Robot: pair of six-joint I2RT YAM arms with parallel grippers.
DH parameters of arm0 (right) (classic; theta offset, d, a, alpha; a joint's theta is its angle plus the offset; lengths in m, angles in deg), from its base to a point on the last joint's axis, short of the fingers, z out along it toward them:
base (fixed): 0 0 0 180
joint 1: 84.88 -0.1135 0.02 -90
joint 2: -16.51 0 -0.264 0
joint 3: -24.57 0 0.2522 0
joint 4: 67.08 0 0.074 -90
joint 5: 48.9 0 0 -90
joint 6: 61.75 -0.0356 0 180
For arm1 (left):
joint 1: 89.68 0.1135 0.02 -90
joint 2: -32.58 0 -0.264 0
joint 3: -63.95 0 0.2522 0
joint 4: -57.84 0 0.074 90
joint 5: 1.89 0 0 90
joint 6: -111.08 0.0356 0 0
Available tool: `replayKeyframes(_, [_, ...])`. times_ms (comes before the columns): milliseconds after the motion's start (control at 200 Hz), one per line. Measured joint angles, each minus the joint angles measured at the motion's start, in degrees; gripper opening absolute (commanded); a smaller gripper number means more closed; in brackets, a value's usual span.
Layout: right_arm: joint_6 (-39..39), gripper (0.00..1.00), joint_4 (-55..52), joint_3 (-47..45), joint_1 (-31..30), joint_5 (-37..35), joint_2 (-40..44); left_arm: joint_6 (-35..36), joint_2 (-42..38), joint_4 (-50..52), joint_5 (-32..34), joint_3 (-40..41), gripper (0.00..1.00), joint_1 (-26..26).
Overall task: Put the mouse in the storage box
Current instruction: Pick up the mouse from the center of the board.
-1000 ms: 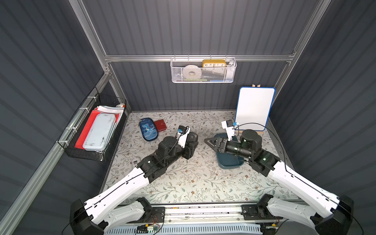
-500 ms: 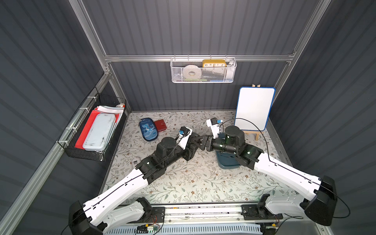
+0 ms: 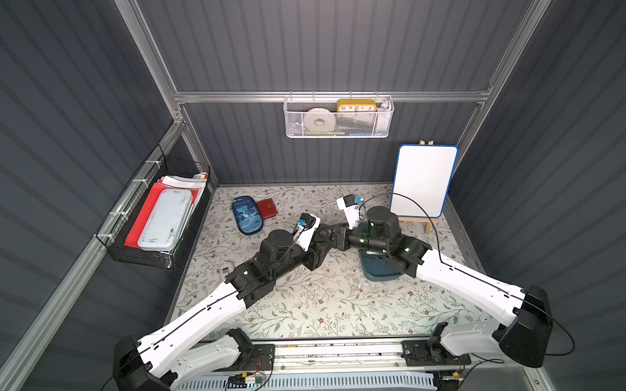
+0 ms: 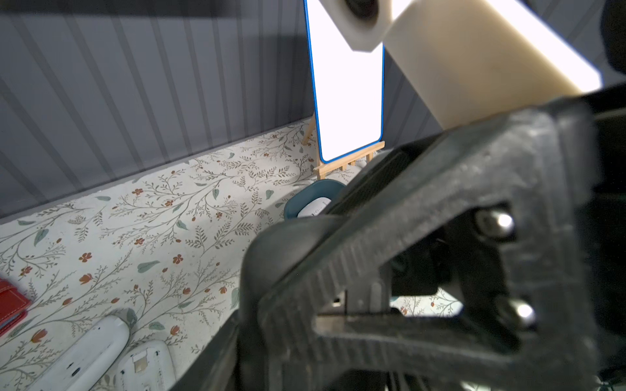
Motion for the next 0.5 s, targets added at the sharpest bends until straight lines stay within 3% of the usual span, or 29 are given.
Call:
replayKeyframes(125, [1.27,0.13,-0.11,0.02,0.09,0.24,-0.02,-0.68,0.02,0.24,-0.24,0.00,0.76,0.07])
replayKeyframes(280, [4.11,0.08,-2.01,0.07,0.15,-3.41,-0.11,-2.27,0.87,1.66,0.59,-0.26,0.93,-0.09])
replayKeyframes(500, [14.45,0.06,-9.55,-0.50,1.95,-16.15,-0.11,-9.92,0.24,7.45,5.70,-0.72,0.96,-0.07])
